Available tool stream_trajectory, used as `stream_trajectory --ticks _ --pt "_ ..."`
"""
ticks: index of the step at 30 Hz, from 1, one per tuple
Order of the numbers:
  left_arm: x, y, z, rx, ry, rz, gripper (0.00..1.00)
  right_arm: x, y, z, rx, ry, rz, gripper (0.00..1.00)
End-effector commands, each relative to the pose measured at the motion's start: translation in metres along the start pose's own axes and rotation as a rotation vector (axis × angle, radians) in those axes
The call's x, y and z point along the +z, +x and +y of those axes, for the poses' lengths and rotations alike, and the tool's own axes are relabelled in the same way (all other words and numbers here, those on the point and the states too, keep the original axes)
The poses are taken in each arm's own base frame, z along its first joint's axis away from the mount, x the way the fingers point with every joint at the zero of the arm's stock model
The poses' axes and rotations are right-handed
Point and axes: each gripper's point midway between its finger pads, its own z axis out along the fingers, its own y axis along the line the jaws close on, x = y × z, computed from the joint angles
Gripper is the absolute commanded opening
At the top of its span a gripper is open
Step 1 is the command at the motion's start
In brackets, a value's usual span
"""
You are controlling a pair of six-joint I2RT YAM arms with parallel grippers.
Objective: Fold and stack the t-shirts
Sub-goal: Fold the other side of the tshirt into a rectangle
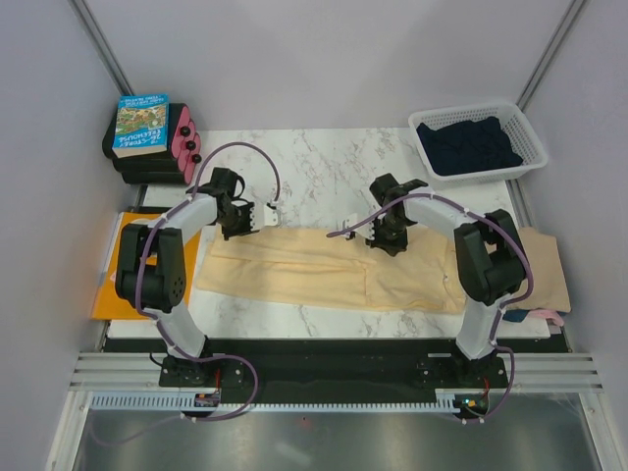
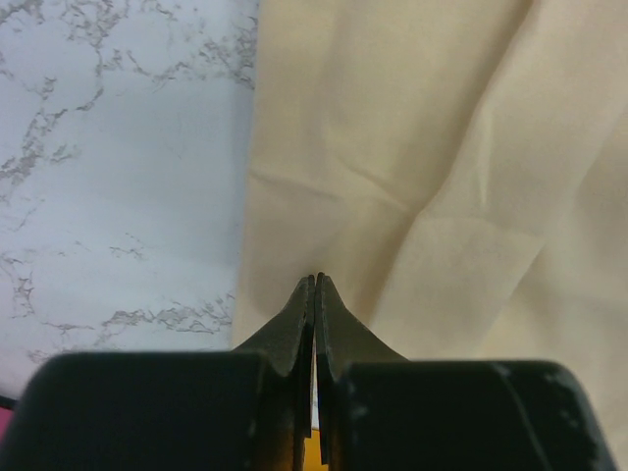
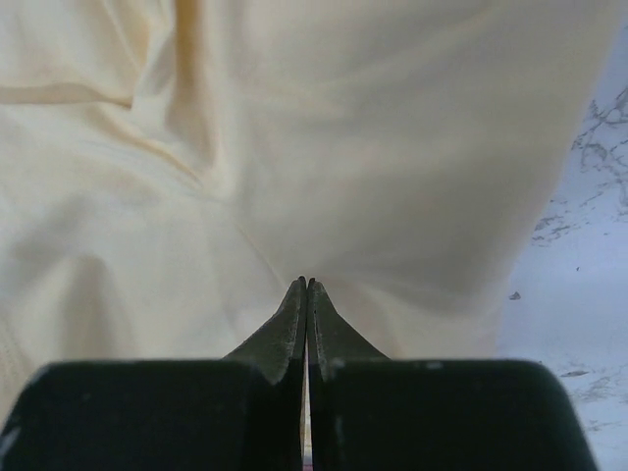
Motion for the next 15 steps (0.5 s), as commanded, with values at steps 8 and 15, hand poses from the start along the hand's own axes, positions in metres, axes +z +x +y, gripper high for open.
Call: stream_trajectory --ticks 8,15 --pt "0.004 0.008 -0.014 -0.009 0.041 0.031 0.02 0.026 -0.006 -0.038 0.073 0.062 -0.037 0.00" --pt "-0.006 0.007 -0.018 -0.003 0.065 0.037 0.02 0.035 -0.003 -0.043 0.086 0.066 -0.034 0.00"
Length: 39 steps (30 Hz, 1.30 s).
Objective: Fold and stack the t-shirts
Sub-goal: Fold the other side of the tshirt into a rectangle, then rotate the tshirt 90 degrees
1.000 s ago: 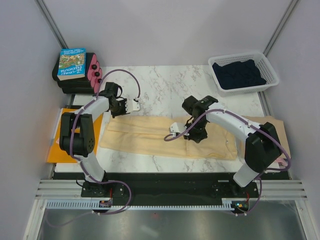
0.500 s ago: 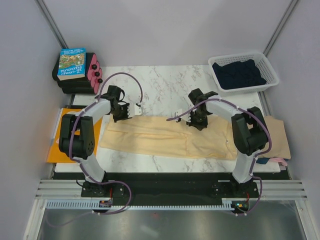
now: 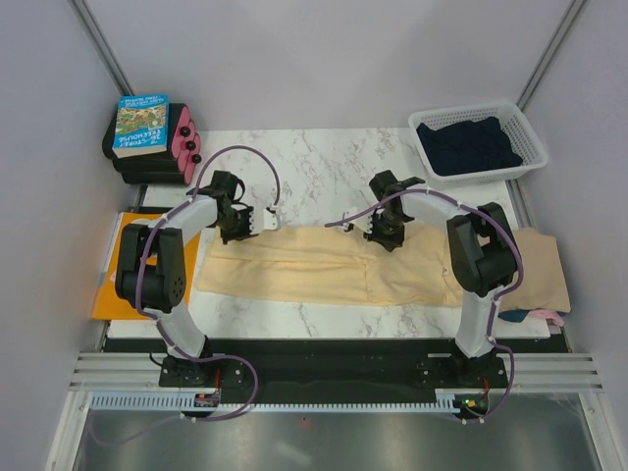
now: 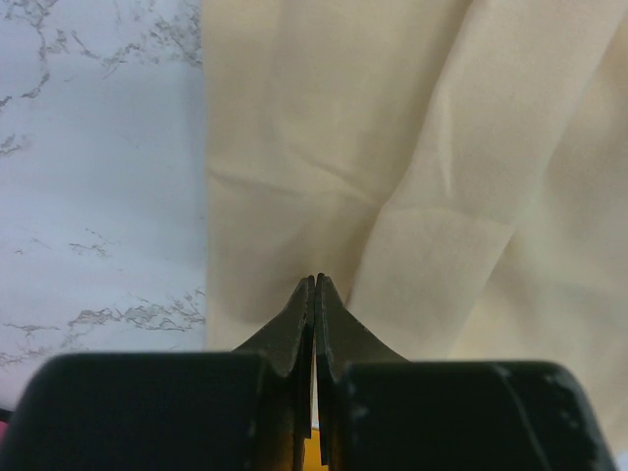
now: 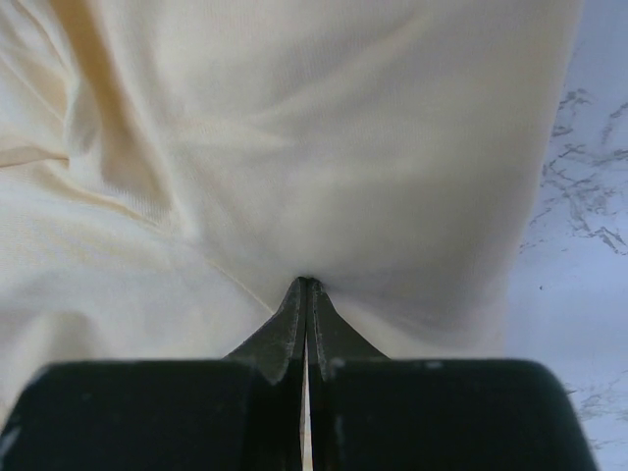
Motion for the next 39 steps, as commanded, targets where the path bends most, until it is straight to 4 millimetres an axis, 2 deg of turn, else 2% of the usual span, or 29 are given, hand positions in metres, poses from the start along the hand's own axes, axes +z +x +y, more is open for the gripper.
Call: stream_trajectory --ticks 1,6,15,23,30,33,36,37,39 --pt "-0.010 -0.001 -0.008 0.010 0.039 0.005 0.02 0.018 -0.002 -0.018 0.014 0.034 -0.016 0.00" --pt "-0.019 0.003 -0.031 0.022 0.101 0.017 0.02 0.023 0.000 -0.019 0.028 0.029 -0.014 0.00" --pt "-0.034 0.000 -0.050 0.005 0.145 0.011 0.02 0.029 0.000 -0.020 0.039 0.022 -0.014 0.00" --pt "-0.039 0.016 -0.091 0.007 0.246 0.061 0.02 0.026 -0.002 -0.023 0.036 0.033 -0.020 0.00" --pt "-0.052 0.015 -0.104 0.008 0.274 0.061 0.02 0.024 -0.001 -0.022 0.039 0.033 -0.020 0.00" --pt "-0.059 0.016 -0.087 0.005 0.214 0.051 0.02 0.021 -0.001 -0.023 0.037 0.043 -0.018 0.00" --pt "-0.070 0.009 -0.052 -0.042 0.127 0.016 0.02 0.014 -0.002 -0.025 0.037 0.059 -0.018 0.01" --pt "-0.076 0.004 -0.034 -0.047 0.080 0.008 0.02 0.012 0.000 -0.024 0.040 0.058 -0.007 0.04" --pt "-0.073 0.003 -0.022 -0.089 0.061 0.008 0.02 0.001 -0.003 -0.029 0.047 0.081 -0.011 0.04"
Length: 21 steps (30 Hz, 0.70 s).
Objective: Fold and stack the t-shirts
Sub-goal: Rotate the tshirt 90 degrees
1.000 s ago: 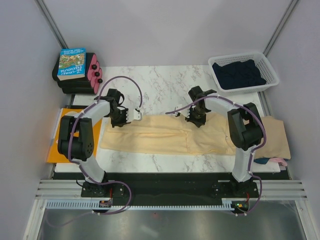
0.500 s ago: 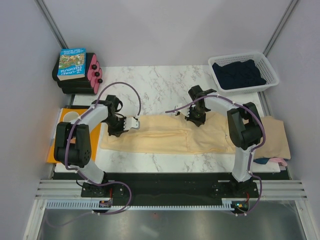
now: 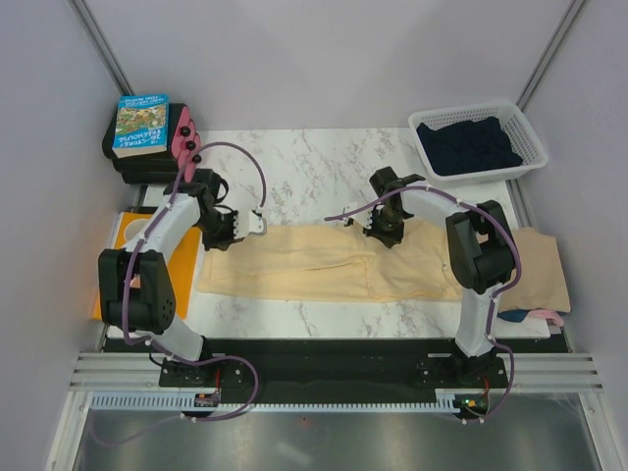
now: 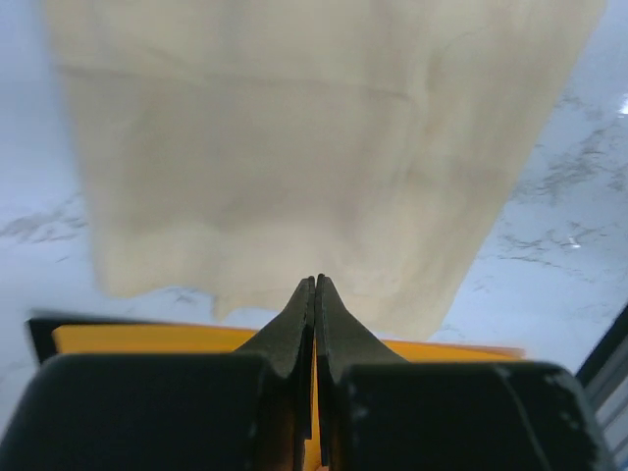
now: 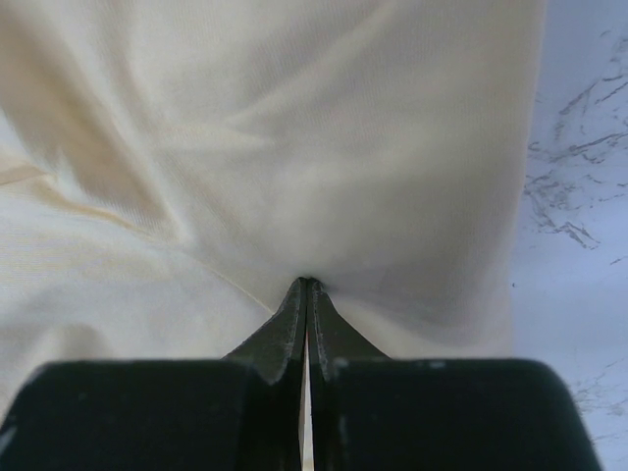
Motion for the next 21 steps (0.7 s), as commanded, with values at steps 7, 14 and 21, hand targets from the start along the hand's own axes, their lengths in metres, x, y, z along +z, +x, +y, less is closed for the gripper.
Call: stream_trajectory --ticks 7,14,21 --pt "-0.021 -0.020 0.074 -0.065 -0.222 -0.073 0.02 0.004 0.018 -0.030 0.034 0.131 0.073 0.00" --pt "-0.025 -0.024 0.085 -0.090 -0.266 -0.094 0.02 0.011 0.002 -0.094 0.020 0.343 0.065 0.00" --pt "-0.029 -0.021 0.093 -0.087 -0.311 -0.075 0.02 0.027 -0.036 -0.144 -0.056 0.408 0.020 0.00"
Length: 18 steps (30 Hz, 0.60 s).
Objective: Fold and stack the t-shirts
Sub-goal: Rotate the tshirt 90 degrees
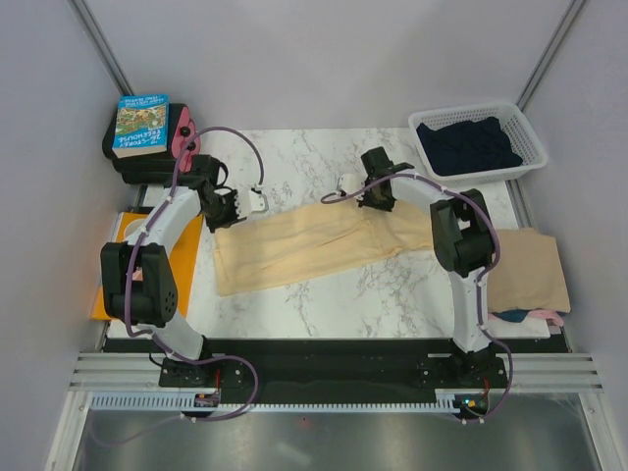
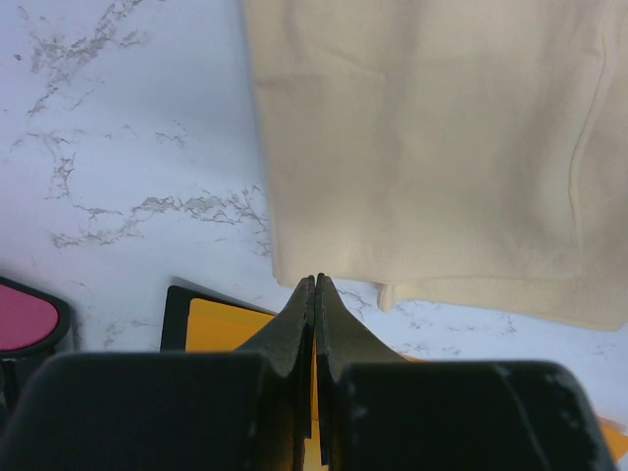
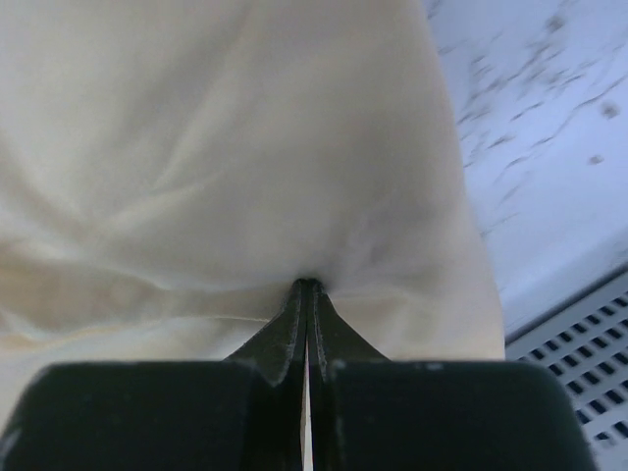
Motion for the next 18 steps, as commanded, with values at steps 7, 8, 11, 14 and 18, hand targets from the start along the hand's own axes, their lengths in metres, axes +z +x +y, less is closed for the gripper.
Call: stream_trajectory --ticks 7,8,11,14,18 --pt "-0.002 -0.005 0.020 -0.025 -0.079 -0.013 0.02 0.056 -0.055 -0.019 -0.185 0.081 -0.081 0.00" --pt "-0.002 -0.006 0.021 -0.026 -0.082 -0.016 0.02 0.061 -0.060 -0.016 -0.200 0.080 -0.087 0.00" --pt "-0.001 -0.005 0.023 -0.026 -0.089 -0.015 0.02 0.071 -0.075 -0.019 -0.233 0.101 -0.120 0.00" --pt "0.001 -0.004 0.025 -0.017 -0.096 -0.010 0.02 0.078 -0.092 -0.027 -0.272 0.125 -0.158 0.00" --pt "0.005 -0.002 0.029 -0.028 -0.106 -0.006 0.02 0.084 -0.118 -0.051 -0.314 0.198 -0.232 0.00"
